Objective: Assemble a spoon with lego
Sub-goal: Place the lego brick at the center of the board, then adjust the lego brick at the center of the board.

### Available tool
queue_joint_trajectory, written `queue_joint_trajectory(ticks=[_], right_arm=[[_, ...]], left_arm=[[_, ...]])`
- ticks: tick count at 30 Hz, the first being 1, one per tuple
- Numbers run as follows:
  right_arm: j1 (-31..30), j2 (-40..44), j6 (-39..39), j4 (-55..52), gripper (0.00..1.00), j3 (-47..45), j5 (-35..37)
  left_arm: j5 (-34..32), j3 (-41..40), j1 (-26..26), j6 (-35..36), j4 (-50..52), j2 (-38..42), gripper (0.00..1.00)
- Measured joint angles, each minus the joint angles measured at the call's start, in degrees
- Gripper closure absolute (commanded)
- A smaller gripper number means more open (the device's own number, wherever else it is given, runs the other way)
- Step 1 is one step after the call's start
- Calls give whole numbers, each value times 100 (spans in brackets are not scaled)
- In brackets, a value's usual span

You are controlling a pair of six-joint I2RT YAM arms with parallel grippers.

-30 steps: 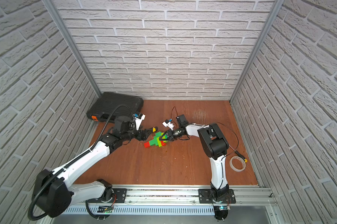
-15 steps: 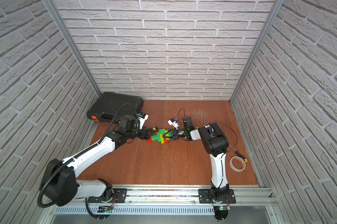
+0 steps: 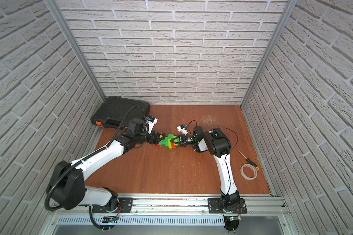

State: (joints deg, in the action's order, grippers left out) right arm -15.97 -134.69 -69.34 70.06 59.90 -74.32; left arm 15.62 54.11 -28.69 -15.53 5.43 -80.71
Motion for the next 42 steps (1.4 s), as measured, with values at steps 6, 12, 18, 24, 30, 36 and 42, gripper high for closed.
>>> queue_joint_trajectory(ticks=[6, 12, 18, 24, 30, 36, 42], right_arm=[[2, 164, 490, -584, 28, -2, -11], [35, 929, 3042, -4170, 12, 400, 459], [295, 1366, 4778, -6889, 0, 929, 1377], [498, 1952, 5574, -8393, 0, 964, 2328], [487, 2859, 6057, -9556, 0, 1019, 3123], [487, 3768, 6354, -10415, 0, 1532, 3770], [487, 4680, 6422, -10893, 0, 1729, 4164]], left_arm=[[22, 4, 2, -17, -9, -175, 17], [109, 11, 46, -90, -46, -245, 2], [614, 15, 391, -496, -306, -841, 2], [1113, 133, 710, -804, -313, -1598, 2], [1410, 579, 719, -809, -184, -2052, 2], [1547, 459, 638, -809, 50, -2105, 2], [1543, -210, 299, -901, 9, -1847, 2]])
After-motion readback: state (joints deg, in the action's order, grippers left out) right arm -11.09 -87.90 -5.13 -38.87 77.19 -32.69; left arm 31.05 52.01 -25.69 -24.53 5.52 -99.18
